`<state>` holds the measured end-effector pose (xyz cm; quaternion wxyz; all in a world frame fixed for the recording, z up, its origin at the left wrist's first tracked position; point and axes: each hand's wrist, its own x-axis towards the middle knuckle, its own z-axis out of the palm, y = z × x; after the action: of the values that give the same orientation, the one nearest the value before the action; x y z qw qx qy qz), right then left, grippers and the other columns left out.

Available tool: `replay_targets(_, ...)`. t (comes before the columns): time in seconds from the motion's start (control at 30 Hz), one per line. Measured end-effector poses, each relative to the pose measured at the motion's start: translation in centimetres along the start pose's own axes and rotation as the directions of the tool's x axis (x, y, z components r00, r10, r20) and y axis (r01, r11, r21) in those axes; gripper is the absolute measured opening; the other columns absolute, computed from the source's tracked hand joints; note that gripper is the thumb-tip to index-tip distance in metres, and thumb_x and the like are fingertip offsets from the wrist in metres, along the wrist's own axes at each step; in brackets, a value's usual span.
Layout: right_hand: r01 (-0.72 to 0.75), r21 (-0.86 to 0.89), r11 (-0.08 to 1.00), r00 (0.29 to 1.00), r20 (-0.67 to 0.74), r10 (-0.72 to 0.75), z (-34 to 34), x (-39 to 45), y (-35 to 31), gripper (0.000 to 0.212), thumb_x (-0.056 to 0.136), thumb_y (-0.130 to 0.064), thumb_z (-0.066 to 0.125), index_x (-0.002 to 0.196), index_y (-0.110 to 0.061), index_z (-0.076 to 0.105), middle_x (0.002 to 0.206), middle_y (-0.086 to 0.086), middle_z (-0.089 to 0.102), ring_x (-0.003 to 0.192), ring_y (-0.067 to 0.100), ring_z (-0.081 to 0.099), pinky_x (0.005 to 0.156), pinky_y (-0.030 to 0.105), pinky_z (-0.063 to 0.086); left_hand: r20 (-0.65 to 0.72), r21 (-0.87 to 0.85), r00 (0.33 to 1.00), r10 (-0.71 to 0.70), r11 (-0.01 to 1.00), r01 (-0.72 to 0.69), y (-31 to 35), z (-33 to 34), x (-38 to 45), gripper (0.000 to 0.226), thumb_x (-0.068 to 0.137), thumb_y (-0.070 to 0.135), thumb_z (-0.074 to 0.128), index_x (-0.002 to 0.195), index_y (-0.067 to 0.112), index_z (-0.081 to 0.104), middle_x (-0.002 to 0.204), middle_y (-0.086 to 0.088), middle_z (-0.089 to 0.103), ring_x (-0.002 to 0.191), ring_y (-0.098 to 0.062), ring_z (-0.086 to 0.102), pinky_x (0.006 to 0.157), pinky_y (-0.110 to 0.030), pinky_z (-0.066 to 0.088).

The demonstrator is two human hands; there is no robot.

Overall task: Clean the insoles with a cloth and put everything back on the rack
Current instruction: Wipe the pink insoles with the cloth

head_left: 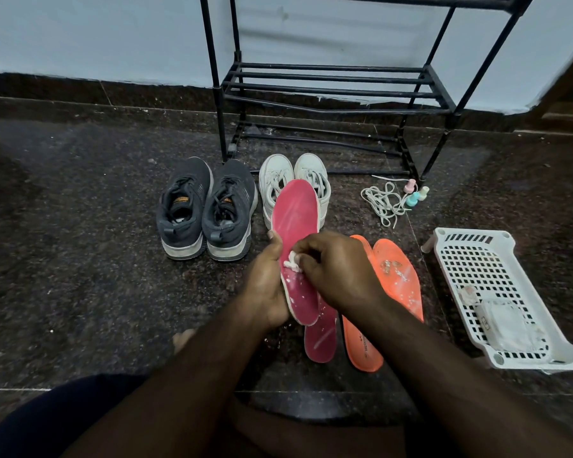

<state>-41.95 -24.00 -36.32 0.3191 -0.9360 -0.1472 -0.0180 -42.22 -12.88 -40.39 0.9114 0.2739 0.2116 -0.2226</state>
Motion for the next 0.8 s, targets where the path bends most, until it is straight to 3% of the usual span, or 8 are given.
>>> replay_targets(0.13, 0.081, -0.137, 0.987, 0.984, 0.169, -0.057, 0.9, -0.3, -0.6, 0.022, 0.081, -0.021, 0.057, 0.091, -0.019, 0.076, 0.088, 0.004, 0.072, 0.087, 0.025, 0.065, 0.079, 0.038, 0.049, -0.042, 0.030, 0.999, 0.008, 1.000, -0.007, 0.0, 0.1, 0.1, 0.068, 0.102, 0.057, 0.032, 0.102, -0.001, 0.066, 0.088, -0.018, 0.074, 0.078, -0.027, 0.074, 0.085, -0.041, 0.052)
replay_targets(0.23, 0.033, -0.062, 0.998, 0.965, 0.261, -0.016, 0.1, -0.3, -0.7, 0.018, 0.081, -0.014, 0.062, 0.089, -0.021, 0.076, 0.086, -0.004, 0.075, 0.082, 0.012, 0.066, 0.073, 0.025, 0.046, -0.081, 0.056, 0.996, 0.033, 0.998, -0.028, 0.0, 0.1, 0.3, 0.072, 0.102, 0.059, 0.030, 0.103, -0.004, 0.065, 0.091, -0.021, 0.074, 0.078, -0.029, 0.075, 0.076, -0.042, 0.053)
replay_targets(0.3, -0.014, 0.008, 1.000, 0.969, 0.248, 0.011, -0.4, -0.3, -0.5, 0.016, 0.081, -0.011, 0.065, 0.087, -0.022, 0.076, 0.085, -0.008, 0.074, 0.080, 0.006, 0.065, 0.071, 0.022, 0.045, -0.071, 0.042, 0.996, 0.046, 0.998, -0.043, 0.1, 0.1, 0.2, 0.071, 0.103, 0.058, 0.029, 0.101, -0.003, 0.065, 0.088, -0.020, 0.074, 0.076, -0.029, 0.075, 0.071, -0.039, 0.056)
replay_targets(0.4, 0.031, -0.022, 0.999, 0.991, 0.130, -0.028, 0.2, -0.4, -0.3, 0.019, 0.081, -0.012, 0.063, 0.090, -0.022, 0.075, 0.089, -0.002, 0.072, 0.088, 0.015, 0.063, 0.081, 0.031, 0.047, -0.030, -0.008, 0.998, 0.049, 0.999, -0.049, 0.5, 0.2, -0.1, 0.072, 0.104, 0.057, 0.026, 0.098, -0.003, 0.066, 0.085, -0.020, 0.074, 0.074, -0.029, 0.075, 0.065, -0.037, 0.062)
replay_targets(0.5, 0.090, -0.104, 0.991, 0.974, 0.218, -0.065, 1.0, -0.6, -0.9, 0.018, 0.083, -0.016, 0.060, 0.091, -0.020, 0.075, 0.089, 0.004, 0.071, 0.088, 0.023, 0.062, 0.081, 0.037, 0.047, -0.006, 0.035, 0.999, 0.036, 0.999, -0.036, 0.5, 0.3, -0.3, 0.088, 0.101, 0.063, 0.023, 0.082, -0.005, 0.077, 0.085, -0.021, 0.074, 0.074, -0.029, 0.075, 0.079, -0.042, 0.053)
replay_targets(0.57, 0.079, -0.105, 0.991, 0.958, 0.282, -0.046, 0.6, -0.7, -1.2, 0.017, 0.084, -0.018, 0.060, 0.090, -0.020, 0.076, 0.089, 0.002, 0.073, 0.086, 0.021, 0.064, 0.078, 0.030, 0.046, -0.022, 0.050, 0.999, 0.030, 0.998, -0.029, 0.4, 0.5, -0.2, 0.093, 0.101, 0.063, 0.022, 0.068, -0.004, 0.077, 0.081, -0.021, 0.074, 0.070, -0.027, 0.075, 0.077, -0.042, 0.049)
replay_targets(0.67, 0.013, -0.031, 0.999, 0.948, 0.319, -0.002, -0.3, -0.8, -1.1, 0.017, 0.080, -0.012, 0.064, 0.088, -0.020, 0.077, 0.087, -0.004, 0.075, 0.081, 0.010, 0.065, 0.070, 0.021, 0.043, -0.056, 0.036, 0.998, 0.034, 0.999, -0.033, 0.6, 0.3, 0.1, 0.085, 0.101, 0.063, 0.025, 0.088, -0.006, 0.073, 0.087, -0.022, 0.074, 0.074, -0.030, 0.075, 0.077, -0.044, 0.050)
replay_targets(0.8, 0.047, -0.065, 0.997, 0.987, 0.155, -0.037, 0.5, -0.5, -1.0, 0.018, 0.079, -0.013, 0.062, 0.088, -0.019, 0.076, 0.088, 0.002, 0.072, 0.086, 0.020, 0.063, 0.079, 0.033, 0.045, -0.047, 0.015, 0.998, 0.050, 0.999, -0.049, 0.8, 0.0, 0.0, 0.076, 0.101, 0.062, 0.026, 0.103, -0.002, 0.068, 0.090, -0.020, 0.074, 0.080, -0.030, 0.074, 0.080, -0.042, 0.053)
